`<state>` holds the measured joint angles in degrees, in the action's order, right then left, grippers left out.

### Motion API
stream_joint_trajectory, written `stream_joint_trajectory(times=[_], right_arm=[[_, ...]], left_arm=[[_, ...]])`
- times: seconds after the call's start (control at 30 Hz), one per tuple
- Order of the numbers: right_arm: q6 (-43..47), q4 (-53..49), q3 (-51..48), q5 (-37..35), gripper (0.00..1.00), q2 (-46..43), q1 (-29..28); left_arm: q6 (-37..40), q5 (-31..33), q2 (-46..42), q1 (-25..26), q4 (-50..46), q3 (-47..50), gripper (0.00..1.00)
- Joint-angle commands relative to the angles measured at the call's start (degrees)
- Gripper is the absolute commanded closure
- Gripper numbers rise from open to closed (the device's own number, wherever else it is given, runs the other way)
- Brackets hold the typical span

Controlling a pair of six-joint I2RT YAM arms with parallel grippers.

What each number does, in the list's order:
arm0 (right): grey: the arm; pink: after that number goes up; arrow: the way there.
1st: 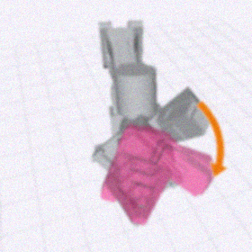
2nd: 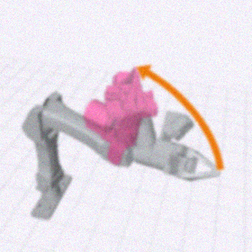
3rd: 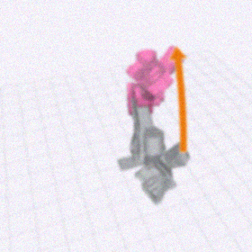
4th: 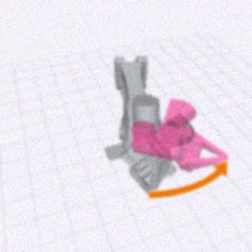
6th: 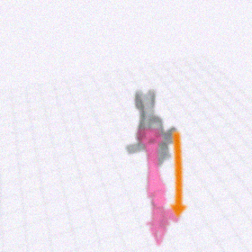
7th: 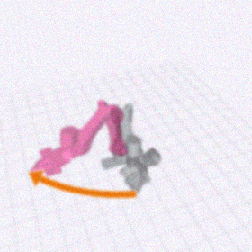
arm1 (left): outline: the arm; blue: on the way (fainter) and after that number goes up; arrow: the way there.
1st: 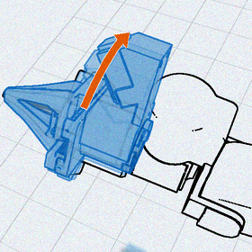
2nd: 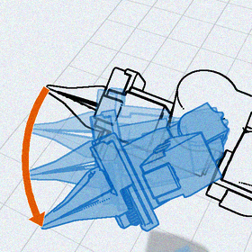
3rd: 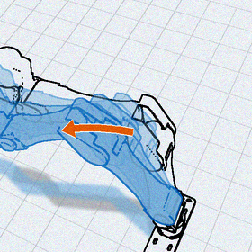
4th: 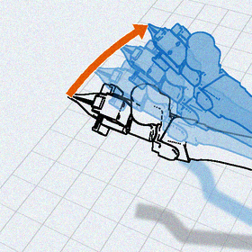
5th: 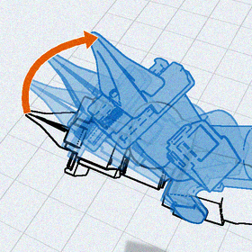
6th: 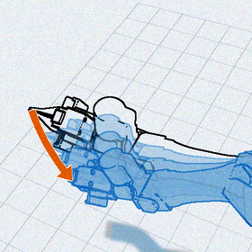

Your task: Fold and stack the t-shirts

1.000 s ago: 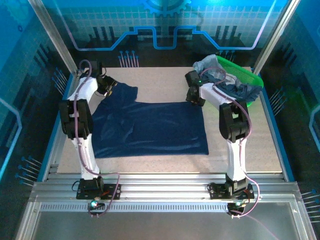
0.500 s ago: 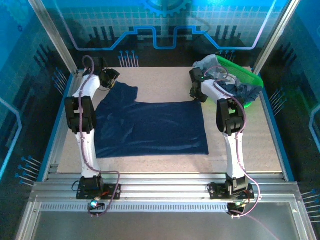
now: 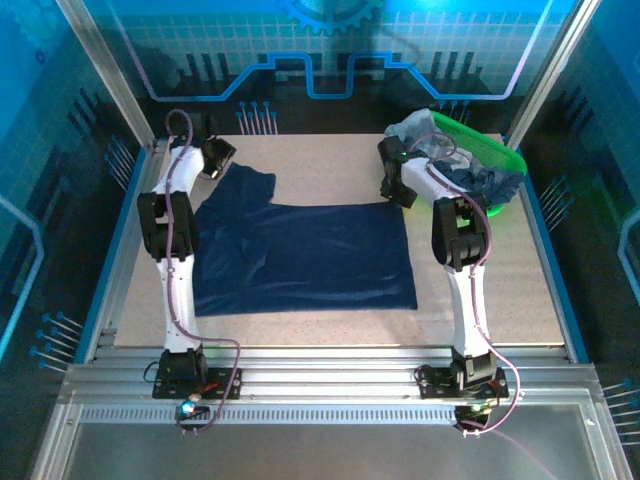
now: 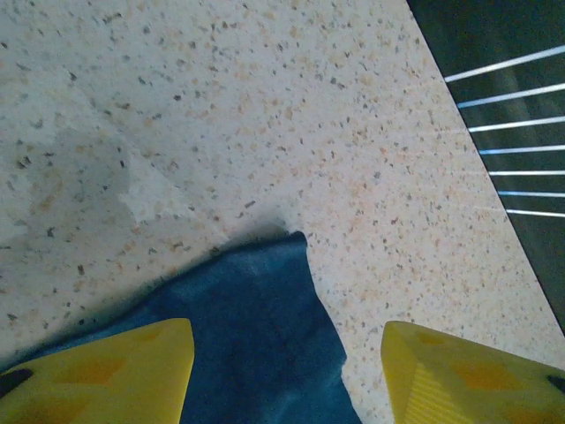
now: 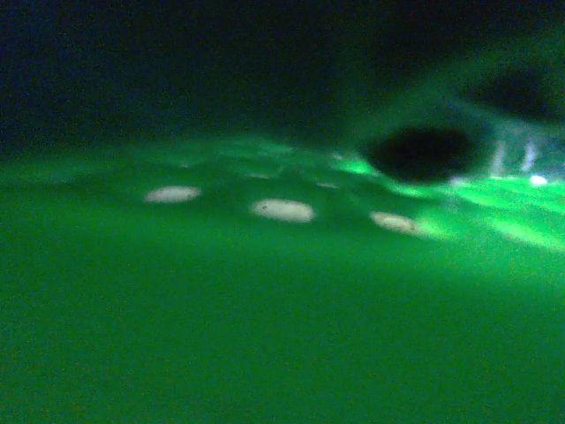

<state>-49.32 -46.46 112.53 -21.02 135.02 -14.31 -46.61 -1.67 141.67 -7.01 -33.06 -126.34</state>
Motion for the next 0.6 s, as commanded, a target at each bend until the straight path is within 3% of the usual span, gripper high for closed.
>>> stream_joint_trajectory(times=[0.0,0.27,0.4,0.57], right_arm=[[-0.7,-4.4,0.2,1.6,0.59,3.0,-0.5],[-1.5,-7.2,3.4,2.9,0.83,3.8,-0.1],[1.1,-2.6,0.1,1.9,0.78,-0.1,0.5],[4.7,-3.9,4.9,5.4,0.75,1.0,6.0]], left_arm=[[-0.7,1.8,1.8,0.2,-2.4,-3.5,0.40],[-2.1,1.0,1.9,0.5,-5.0,-6.0,0.40],[-3.8,-1.3,0.5,0.7,-5.1,-5.5,0.40],[-3.3,-2.4,-3.2,2.1,-2.0,-1.5,0.40]])
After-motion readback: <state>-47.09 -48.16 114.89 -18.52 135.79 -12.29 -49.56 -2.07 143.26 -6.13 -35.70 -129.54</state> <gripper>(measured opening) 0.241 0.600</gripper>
